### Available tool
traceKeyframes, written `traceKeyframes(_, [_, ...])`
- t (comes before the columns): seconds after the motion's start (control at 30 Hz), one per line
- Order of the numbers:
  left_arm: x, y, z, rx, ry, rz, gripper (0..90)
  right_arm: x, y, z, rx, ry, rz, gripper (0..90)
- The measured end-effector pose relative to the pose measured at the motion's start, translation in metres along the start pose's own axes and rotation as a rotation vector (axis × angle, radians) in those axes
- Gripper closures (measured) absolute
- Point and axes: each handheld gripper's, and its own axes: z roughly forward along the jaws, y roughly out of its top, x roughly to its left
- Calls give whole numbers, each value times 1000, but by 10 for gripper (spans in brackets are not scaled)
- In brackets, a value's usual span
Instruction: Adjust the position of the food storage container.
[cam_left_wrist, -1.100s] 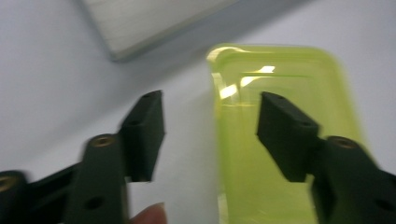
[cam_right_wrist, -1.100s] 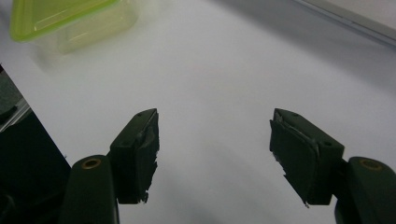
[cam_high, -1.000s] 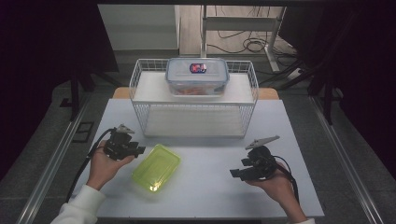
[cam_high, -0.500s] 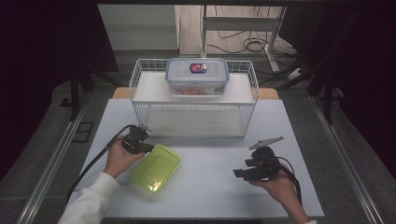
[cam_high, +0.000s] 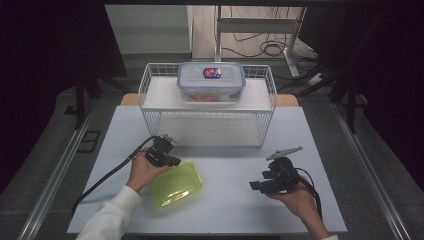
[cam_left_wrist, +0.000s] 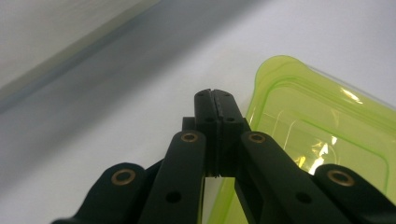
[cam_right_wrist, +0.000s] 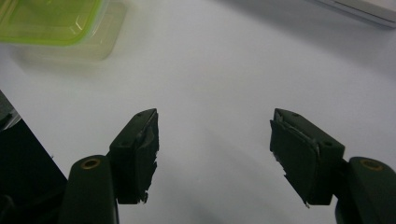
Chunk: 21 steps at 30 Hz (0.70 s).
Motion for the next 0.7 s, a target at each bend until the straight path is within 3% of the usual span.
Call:
traceKeyframes(0.07, [1, 0, -4, 6, -21, 15, 897, 0, 0, 1, 2, -1, 0, 327])
traceKeyframes(0.17, [-2, 0, -8, -20, -50, -4, 897, 0, 0, 1, 5, -1, 1, 327])
traceKeyframes(0.2, [-2, -1, -11, -27, -42, 2, 897, 0, 0, 1, 5, -2, 1, 327])
traceKeyframes(0.4, [-1, -21, -57, -41, 109, 70, 897, 1, -1, 1, 5, -2, 5, 327])
traceKeyframes(0.47, [2, -37, -74, -46, 90, 33, 897, 0, -1, 0, 2, -3, 7, 327])
traceKeyframes(0.57, [8, -69, -89, -43, 95, -24, 897, 0, -2, -1, 0, -7, 5, 325])
traceKeyframes(0.7, [11, -108, -92, -20, 67, -80, 896, 1, 0, -2, -6, -9, 11, 324])
